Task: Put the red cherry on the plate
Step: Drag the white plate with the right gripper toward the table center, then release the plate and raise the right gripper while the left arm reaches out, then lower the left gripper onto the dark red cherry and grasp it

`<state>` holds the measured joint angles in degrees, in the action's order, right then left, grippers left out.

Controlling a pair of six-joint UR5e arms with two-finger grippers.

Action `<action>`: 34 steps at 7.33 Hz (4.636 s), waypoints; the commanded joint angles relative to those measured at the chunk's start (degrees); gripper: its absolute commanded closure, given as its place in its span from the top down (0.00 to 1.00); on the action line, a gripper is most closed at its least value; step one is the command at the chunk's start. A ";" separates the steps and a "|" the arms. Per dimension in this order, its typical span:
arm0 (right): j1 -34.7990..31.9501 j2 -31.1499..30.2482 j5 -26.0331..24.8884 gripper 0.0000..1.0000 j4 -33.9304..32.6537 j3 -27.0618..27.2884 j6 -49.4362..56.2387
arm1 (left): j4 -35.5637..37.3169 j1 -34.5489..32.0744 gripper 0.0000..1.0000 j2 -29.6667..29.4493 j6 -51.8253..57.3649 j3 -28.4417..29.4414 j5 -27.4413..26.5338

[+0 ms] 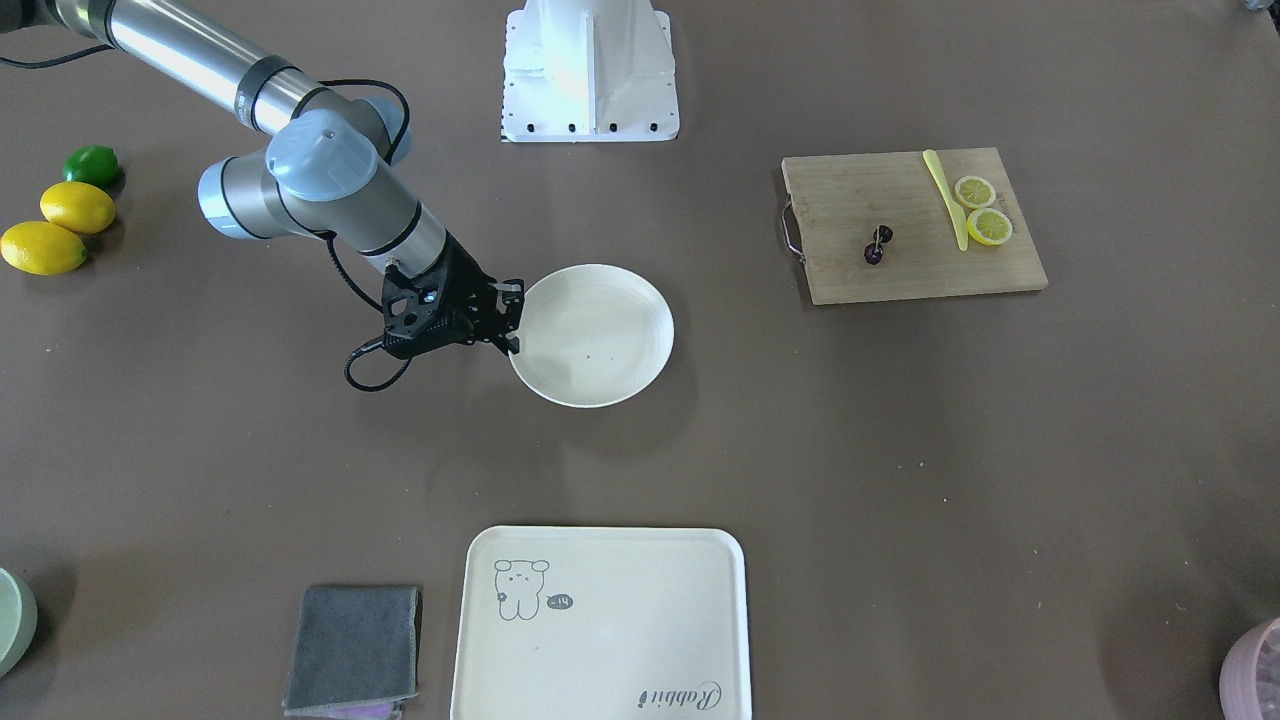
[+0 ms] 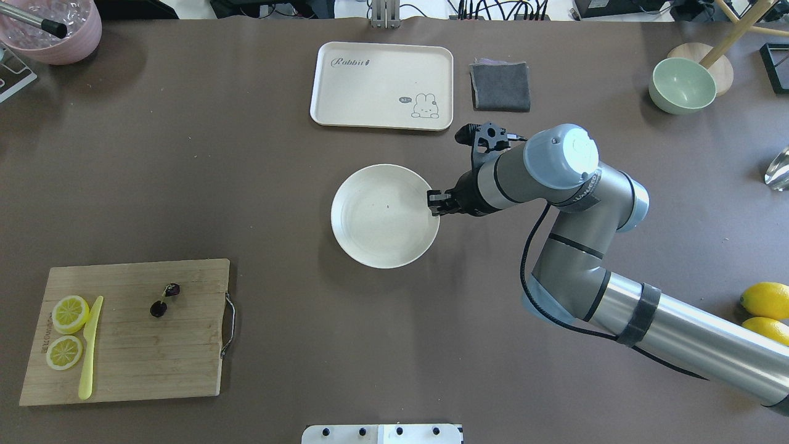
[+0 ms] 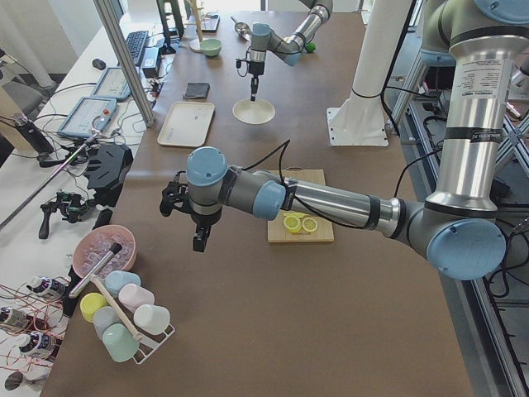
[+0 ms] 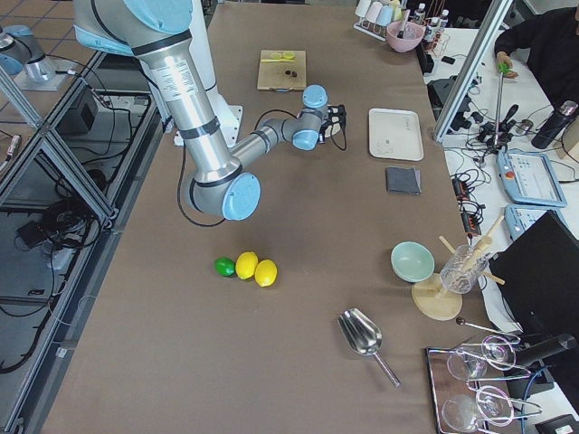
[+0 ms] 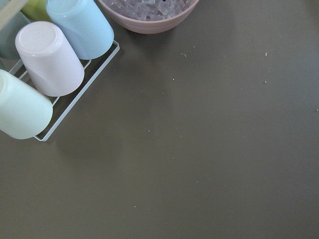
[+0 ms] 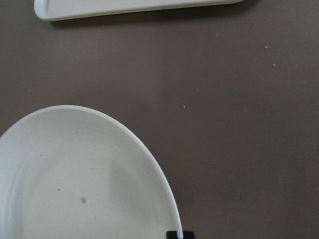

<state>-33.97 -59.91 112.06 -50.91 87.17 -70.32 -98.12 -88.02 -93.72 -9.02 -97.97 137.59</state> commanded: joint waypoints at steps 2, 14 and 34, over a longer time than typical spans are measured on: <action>2.33 1.20 -2.81 0.00 0.02 -1.91 -0.35 | -4.59 0.57 0.98 -2.17 -1.00 1.81 -0.04; -15.59 -6.68 14.24 1.00 -10.09 6.51 7.90 | -13.15 27.93 0.97 10.39 -33.29 -21.27 -19.07; -17.62 -13.65 11.69 1.00 -9.65 9.59 12.04 | -13.24 59.81 0.56 7.07 -45.91 -19.19 -36.34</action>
<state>-51.58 -73.37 123.70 -60.57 96.57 -58.24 -111.36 -28.29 -86.14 -54.96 -117.80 101.25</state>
